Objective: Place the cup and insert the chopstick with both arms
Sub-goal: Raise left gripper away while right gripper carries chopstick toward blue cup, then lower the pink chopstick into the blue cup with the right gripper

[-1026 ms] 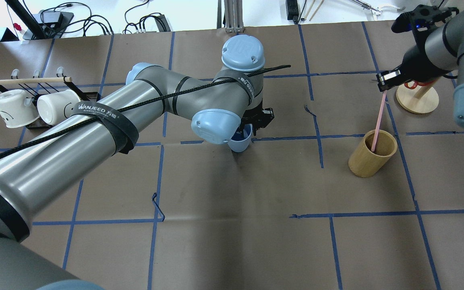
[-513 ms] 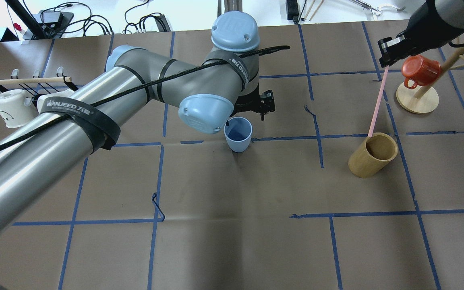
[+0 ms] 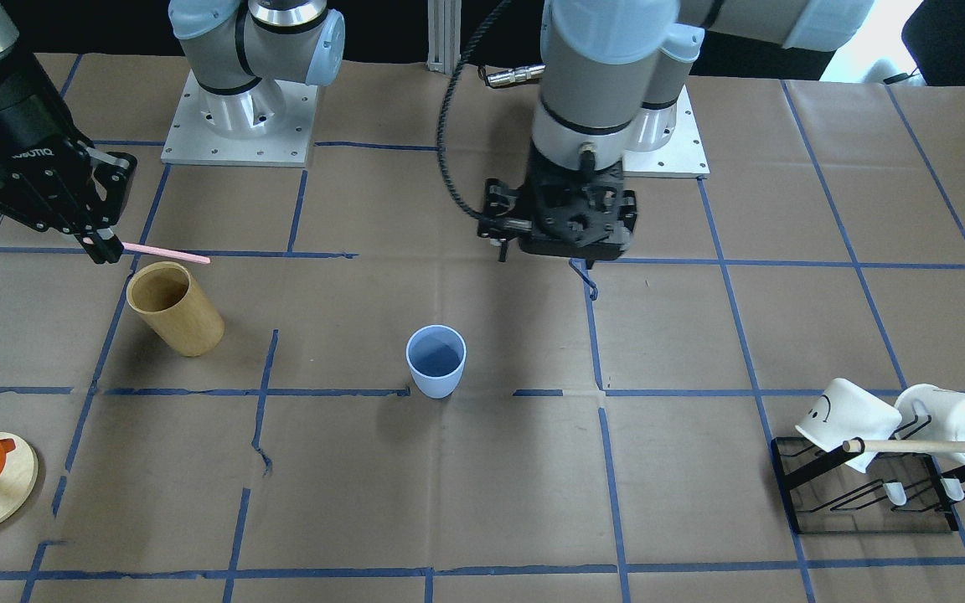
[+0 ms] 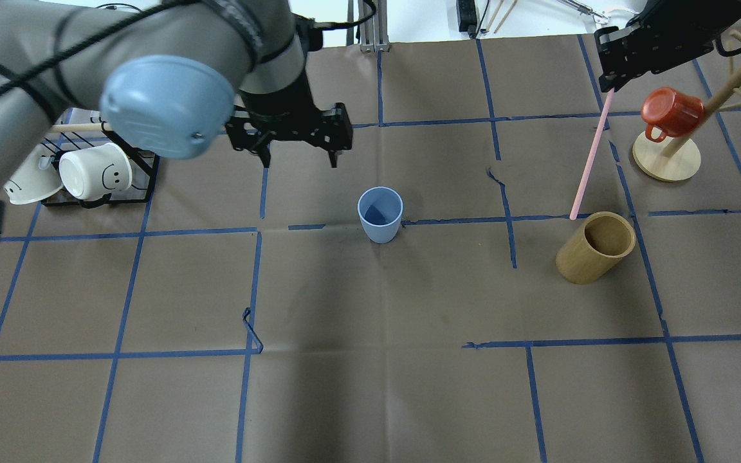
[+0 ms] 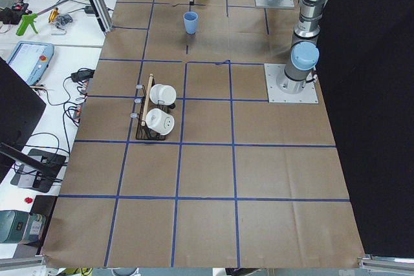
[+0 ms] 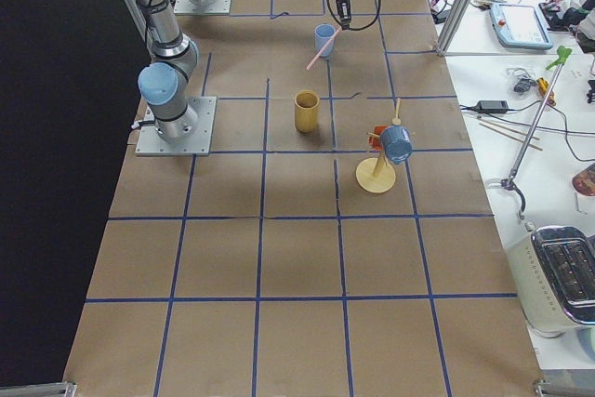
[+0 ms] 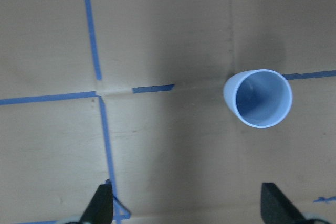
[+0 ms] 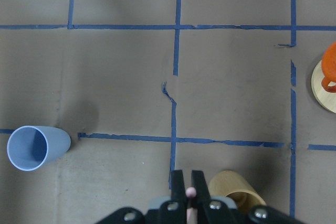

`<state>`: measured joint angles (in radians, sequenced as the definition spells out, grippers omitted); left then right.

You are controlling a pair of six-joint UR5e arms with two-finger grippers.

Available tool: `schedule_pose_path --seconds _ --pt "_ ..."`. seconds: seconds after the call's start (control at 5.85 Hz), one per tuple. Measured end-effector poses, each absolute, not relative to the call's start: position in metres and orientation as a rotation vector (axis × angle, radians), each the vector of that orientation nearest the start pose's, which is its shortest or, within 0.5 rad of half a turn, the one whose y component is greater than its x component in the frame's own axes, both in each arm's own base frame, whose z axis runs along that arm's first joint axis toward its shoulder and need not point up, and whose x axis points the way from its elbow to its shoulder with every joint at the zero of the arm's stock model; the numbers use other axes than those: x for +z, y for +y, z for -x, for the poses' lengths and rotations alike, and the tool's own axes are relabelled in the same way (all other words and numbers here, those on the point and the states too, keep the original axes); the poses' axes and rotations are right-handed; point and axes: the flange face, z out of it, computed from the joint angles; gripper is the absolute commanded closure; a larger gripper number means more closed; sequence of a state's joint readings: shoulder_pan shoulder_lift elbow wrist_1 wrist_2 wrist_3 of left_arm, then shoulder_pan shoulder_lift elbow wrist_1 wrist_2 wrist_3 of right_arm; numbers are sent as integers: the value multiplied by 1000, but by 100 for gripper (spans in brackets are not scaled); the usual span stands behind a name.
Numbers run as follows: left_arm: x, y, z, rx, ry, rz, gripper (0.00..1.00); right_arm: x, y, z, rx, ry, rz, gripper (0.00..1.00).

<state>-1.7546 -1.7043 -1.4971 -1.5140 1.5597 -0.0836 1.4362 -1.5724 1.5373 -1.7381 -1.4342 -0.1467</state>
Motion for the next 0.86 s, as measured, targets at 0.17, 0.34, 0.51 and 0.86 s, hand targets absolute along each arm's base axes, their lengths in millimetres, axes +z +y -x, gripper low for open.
schedule_pose_path --seconds 0.17,0.34,0.51,0.86 --pt "478 -509 193 8 3149 -192 2 528 -534 -106 -329 3040 -2 94" --pt "491 -504 163 2 3165 -181 2 532 -557 -142 -317 3078 -33 94" --pt "498 -504 141 -15 3189 -162 2 534 -583 -187 -296 3101 -76 94" --pt "502 -506 126 -37 3202 -139 3 513 -614 -292 -272 3115 -181 94"
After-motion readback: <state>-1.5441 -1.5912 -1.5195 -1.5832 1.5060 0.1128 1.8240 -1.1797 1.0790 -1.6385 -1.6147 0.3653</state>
